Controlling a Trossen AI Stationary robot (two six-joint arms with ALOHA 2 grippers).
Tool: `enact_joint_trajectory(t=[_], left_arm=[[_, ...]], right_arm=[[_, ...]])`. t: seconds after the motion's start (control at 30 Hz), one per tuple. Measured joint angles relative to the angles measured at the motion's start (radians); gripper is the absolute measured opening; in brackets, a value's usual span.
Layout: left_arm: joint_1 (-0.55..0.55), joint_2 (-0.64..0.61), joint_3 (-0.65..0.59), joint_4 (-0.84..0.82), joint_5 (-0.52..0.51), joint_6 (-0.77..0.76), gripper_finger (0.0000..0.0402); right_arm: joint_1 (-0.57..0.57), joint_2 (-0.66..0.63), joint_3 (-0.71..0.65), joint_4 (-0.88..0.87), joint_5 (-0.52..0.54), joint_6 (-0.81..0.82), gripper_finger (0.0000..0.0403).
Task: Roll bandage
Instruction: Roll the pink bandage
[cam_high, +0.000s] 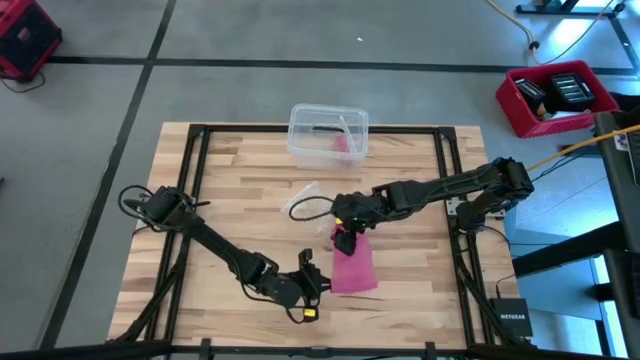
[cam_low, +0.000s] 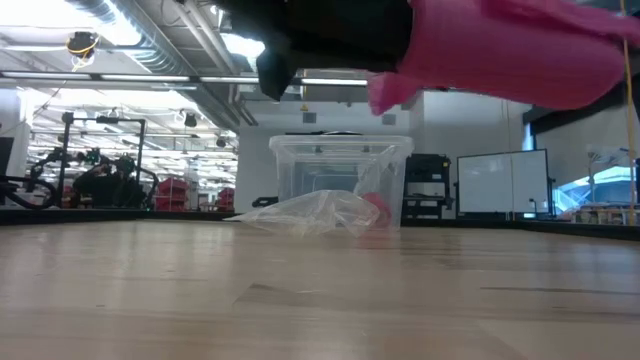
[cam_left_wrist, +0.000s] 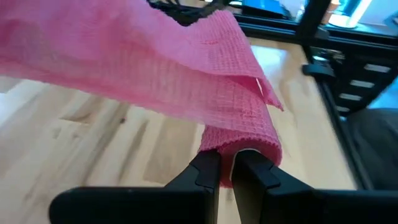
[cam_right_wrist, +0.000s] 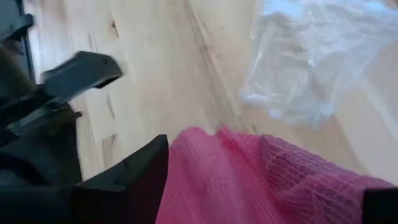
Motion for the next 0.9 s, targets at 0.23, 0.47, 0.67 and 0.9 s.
enact_joint_trajectory(t=[0.23, 0.47, 0.67, 0.9], left_arm=[[-0.003, 0.000, 0.000, 0.000, 0.002, 0.001, 0.0021], [-0.001, 0.000, 0.000, 0.003, -0.005, -0.002, 0.0021], [-0.002, 0.000, 0.000, 0.001, 0.000, 0.000, 0.0021], [-0.003, 0.000, 0.000, -0.001, 0.009, 0.001, 0.0021]], right_arm=[[-0.007, -0.005, 0.089, -0.016, -0.028, -0.034, 0.0255], [-0.005, -0.005, 0.242, -0.158, 0.083, -0.102, 0.0255], [-0.005, -0.005, 0.278, -0.253, 0.038, -0.205, 0.0255], [-0.020, 0.016, 0.263, -0.266, -0.216, -0.185, 0.0255]])
